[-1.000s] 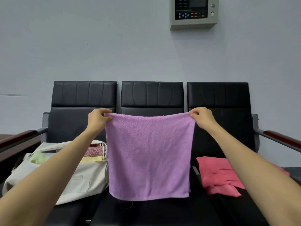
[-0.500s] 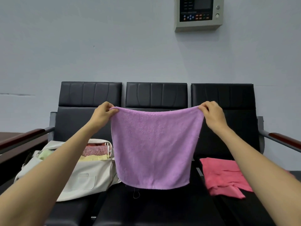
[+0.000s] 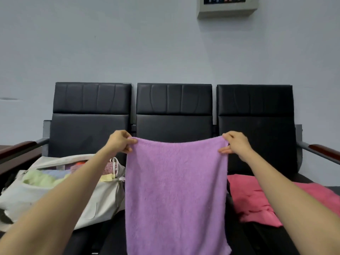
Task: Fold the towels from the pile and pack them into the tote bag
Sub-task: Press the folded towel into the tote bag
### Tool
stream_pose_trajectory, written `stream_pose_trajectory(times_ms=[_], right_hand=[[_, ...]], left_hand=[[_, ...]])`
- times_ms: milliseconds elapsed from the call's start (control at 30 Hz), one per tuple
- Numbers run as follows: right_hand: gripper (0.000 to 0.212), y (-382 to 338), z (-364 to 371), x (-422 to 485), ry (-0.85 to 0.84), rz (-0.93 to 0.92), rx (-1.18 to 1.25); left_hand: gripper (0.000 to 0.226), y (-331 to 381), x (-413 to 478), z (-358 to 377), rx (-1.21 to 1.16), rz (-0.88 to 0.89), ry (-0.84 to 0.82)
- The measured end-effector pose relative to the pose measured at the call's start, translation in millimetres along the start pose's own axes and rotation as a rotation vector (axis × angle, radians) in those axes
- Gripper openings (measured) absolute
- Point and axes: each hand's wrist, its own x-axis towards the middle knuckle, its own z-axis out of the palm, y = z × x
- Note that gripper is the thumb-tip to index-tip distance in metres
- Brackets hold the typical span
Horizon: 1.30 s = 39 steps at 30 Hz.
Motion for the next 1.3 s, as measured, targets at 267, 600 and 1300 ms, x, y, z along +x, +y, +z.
stream_pose_trajectory(times_ms=[267, 600, 1300], right_hand=[[0.021, 123.5, 40.2, -9.5, -0.029, 0.186, 0.149], [0.038, 172.2, 9.2, -112.2, -0.346, 0.205, 0.208], [0.011, 176.2, 8.4, -129.4, -0.634, 0.05, -0.592]], left_hand=[[0.029, -117.5, -7.3, 66.6, -0.173, -0.095, -0.017], [0.021, -180.8, -108.7, 44.7, -0.164, -0.046, -0.281], [0.024, -206.2, -125.0, 42.2, 0.229, -0.215, -0.364]])
